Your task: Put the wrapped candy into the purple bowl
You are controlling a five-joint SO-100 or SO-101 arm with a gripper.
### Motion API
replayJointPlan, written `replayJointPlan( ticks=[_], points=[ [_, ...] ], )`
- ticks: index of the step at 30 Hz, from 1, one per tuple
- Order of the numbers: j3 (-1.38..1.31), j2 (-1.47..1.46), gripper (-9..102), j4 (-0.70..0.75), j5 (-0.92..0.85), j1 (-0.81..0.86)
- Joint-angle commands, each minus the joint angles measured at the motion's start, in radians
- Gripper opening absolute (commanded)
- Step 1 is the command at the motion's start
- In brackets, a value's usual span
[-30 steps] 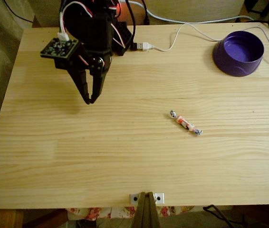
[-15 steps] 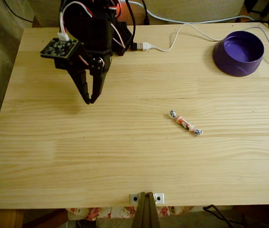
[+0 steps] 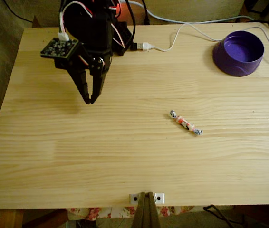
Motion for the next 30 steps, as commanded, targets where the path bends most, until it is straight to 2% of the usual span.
replayJointPlan(
  ticks=[1, 19, 23, 27, 30],
  points=[
    [-0.018, 0.006, 1, -0.002, -0.003, 0.005],
    [-0.018, 0.006, 1, 0.0, -0.021, -0.014],
    [-0.017, 0.006, 2, 0.003, -0.112, -0.104],
    [-0.017, 0.006, 5, 0.003, -0.11, -0.11],
    [-0.017, 0.006, 1, 0.003, -0.114, -0.109]
  ],
)
